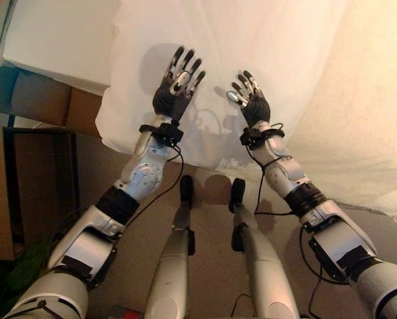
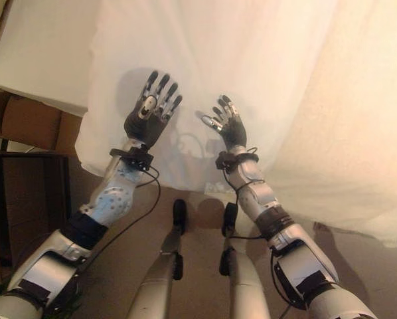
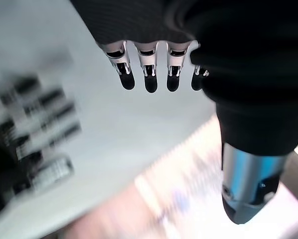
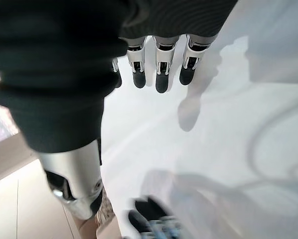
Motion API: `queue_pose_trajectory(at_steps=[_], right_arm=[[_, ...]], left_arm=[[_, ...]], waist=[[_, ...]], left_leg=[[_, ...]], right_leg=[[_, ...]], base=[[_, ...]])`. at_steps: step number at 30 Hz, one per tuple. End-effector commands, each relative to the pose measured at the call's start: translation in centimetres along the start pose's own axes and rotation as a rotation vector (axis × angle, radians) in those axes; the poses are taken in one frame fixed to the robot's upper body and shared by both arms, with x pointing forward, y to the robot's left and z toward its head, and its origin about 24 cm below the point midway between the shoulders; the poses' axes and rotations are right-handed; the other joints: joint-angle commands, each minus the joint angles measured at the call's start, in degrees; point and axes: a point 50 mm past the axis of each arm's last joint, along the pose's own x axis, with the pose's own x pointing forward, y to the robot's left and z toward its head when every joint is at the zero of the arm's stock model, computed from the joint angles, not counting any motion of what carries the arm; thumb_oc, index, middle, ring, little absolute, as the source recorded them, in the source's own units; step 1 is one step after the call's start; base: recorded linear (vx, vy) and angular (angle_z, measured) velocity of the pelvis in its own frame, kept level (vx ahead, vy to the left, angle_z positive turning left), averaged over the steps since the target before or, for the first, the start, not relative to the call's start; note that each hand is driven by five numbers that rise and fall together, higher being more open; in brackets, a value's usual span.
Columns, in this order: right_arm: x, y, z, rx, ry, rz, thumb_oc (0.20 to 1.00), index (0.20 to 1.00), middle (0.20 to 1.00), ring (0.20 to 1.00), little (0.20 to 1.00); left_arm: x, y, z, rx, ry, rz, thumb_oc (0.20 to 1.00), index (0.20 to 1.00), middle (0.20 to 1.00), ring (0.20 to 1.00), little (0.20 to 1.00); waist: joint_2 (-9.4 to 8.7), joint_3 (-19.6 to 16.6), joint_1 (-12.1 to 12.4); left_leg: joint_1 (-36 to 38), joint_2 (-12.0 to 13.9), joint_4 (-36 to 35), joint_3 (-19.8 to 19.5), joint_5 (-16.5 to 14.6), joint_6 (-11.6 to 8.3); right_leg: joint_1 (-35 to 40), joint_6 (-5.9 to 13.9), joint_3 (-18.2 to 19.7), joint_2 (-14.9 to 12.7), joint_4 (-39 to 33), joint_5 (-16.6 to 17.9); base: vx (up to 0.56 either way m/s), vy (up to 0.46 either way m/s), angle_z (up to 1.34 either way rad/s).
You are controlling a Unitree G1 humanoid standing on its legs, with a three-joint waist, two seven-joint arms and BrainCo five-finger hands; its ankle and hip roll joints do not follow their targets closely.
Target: Make the bed
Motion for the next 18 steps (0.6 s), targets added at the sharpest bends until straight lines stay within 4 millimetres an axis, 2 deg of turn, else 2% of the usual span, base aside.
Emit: queue_pose_trajectory(at_steps=[1,4,5,6,8,9,10,12,13,14,15,16,17,18], right_arm=[[1.1,3.0,1.2,0.172,-0.055,0.025,1.000,1.000,1.000,1.000,1.000],[1.7,3.4,1.1,0.215,-0.037,-0.011,1.000,1.000,1.000,1.000,1.000],[1.7,3.4,1.1,0.215,-0.037,-0.011,1.000,1.000,1.000,1.000,1.000],[1.9,3.5,1.1,0.232,-0.032,-0.041,1.000,1.000,1.000,1.000,1.000],[2.0,3.6,1.1,0.228,-0.031,-0.044,1.000,1.000,1.000,1.000,1.000],[2.0,3.5,1.2,0.229,-0.033,-0.058,1.000,1.000,1.000,1.000,1.000],[2.1,3.4,0.8,0.233,-0.017,-0.081,1.000,1.000,1.000,1.000,1.000],[2.5,3.2,1.0,0.225,-0.011,-0.108,1.000,1.000,1.000,1.000,1.000],[2.7,2.8,1.1,0.221,-0.013,-0.131,1.000,1.000,1.000,1.000,1.000],[2.9,2.5,1.3,0.211,-0.013,-0.158,1.000,1.000,1.000,1.000,1.000],[3.0,2.3,1.4,0.203,-0.016,-0.172,1.000,1.000,1.000,1.000,1.000],[3.0,2.3,1.4,0.203,-0.017,-0.172,1.000,1.000,1.000,1.000,1.000],[2.9,0.9,1.4,0.180,-0.025,-0.257,1.000,1.000,1.000,1.000,1.000],[2.8,0.5,1.3,0.173,-0.024,-0.278,1.000,1.000,1.000,1.000,1.000]], left_arm=[[1.8,-0.1,3.6,0.015,-0.159,0.065,1.000,1.000,1.000,1.000,1.000],[2.6,1.5,4.3,0.050,-0.180,0.186,1.000,1.000,1.000,1.000,1.000],[2.6,1.5,4.3,0.050,-0.180,0.186,1.000,1.000,1.000,1.000,1.000],[2.9,2.5,5.3,0.095,-0.220,0.269,1.000,1.000,1.000,1.000,1.000],[2.9,2.8,5.6,0.102,-0.230,0.300,1.000,1.000,1.000,1.000,1.000],[2.9,3.2,6.0,0.123,-0.242,0.325,1.000,1.000,1.000,1.000,1.000],[2.8,4.4,6.6,0.154,-0.256,0.393,1.000,1.000,1.000,1.000,1.000],[2.9,5.1,7.4,0.181,-0.271,0.450,1.000,1.000,1.000,1.000,1.000],[2.9,5.5,7.7,0.195,-0.276,0.480,1.000,1.000,1.000,1.000,1.000],[2.9,5.9,8.1,0.201,-0.286,0.513,1.000,1.000,1.000,1.000,1.000],[2.8,6.3,8.1,0.201,-0.283,0.531,1.000,1.000,1.000,1.000,1.000],[2.8,6.2,8.2,0.201,-0.284,0.531,1.000,1.000,1.000,1.000,1.000],[2.1,7.4,8.4,0.201,-0.298,0.601,1.000,1.000,1.000,1.000,1.000],[1.8,7.9,8.3,0.206,-0.293,0.627,1.000,1.000,1.000,1.000,1.000]], waist=[[-2.39,-0.8,-1.0],[-3.08,-0.8,-1.2],[-3.08,-0.8,-1.2],[-3.59,-0.8,-1.3],[-3.91,-0.8,-1.4],[-4.32,-0.8,-1.6],[-5.04,-0.8,-1.5],[-5.67,-0.8,-1.4],[-6.01,-0.8,-1.6],[-5.89,-0.8,-1.4],[-6.05,-0.8,-1.6],[-6.03,-0.8,-1.6],[-5.61,-0.8,-1.6],[-5.55,-0.8,-1.7]], left_leg=[[-0.7,-4.6,3.5,1.0,-5.3,0.29],[-3.4,-4.8,6.3,1.4,-6.4,0.37],[-3.4,-4.8,6.4,1.4,-6.4,0.38],[-5.8,-5.1,9.0,1.6,-7.7,0.51],[-7.0,-5.2,10.1,1.8,-8.2,0.51],[-8.1,-5.3,11.3,2.1,-8.9,0.47],[-9.3,-4.9,13.2,2.3,-11.1,0.13],[-11.3,-4.4,15.0,2.7,-12.1,0.01],[-13.2,-4.5,15.5,3.5,-10.8,0.20],[-13.1,-4.1,15.9,3.0,-12.3,-0.02],[-14.7,-4.3,15.8,3.6,-11.0,0.19],[-14.8,-4.3,15.9,3.6,-11.0,0.19],[-14.9,-4.3,15.8,2.8,-12.2,-0.08],[-15.0,-4.3,15.7,2.7,-12.2,-0.12]], right_leg=[[1.4,7.16,-0.4,-0.7,-0.5,-2.8],[0.0,7.17,0.1,-0.8,-0.2,-2.4],[0.0,7.17,0.1,-0.8,-0.2,-2.5],[-1.5,7.19,0.4,-1.1,0.0,-2.0],[-2.1,7.30,0.6,-1.1,0.0,-1.6],[-2.7,7.67,0.7,-1.2,-0.3,-0.9],[-3.0,8.79,1.6,-0.8,-1.1,-0.3],[-3.9,9.40,2.0,-0.4,-1.9,0.2],[-5.2,9.12,1.9,-0.6,-2.2,1.4],[-5.0,9.43,2.3,-0.2,-2.3,0.4],[-6.4,8.97,2.0,-0.6,-2.5,1.4],[-6.5,8.97,1.9,-0.6,-2.5,1.4],[-6.5,9.26,2.2,-0.4,-2.6,0.5],[-6.7,9.32,2.1,-0.4,-2.7,0.5]], base=[[0.02,0.034,-0.13],[0.00,0.021,-0.03],[0.00,0.062,0.01],[0.00,0.061,0.01],[0.00,0.058,0.01],[0.05,0.093,-0.04],[0.06,0.110,-0.06],[0.01,0.062,-0.20],[0.00,0.035,-0.30],[-0.06,0.023,-0.20],[0.01,0.022,-0.17],[0.02,0.050,-0.04],[0.09,0.064,-0.02],[0.09,0.077,0.01]])
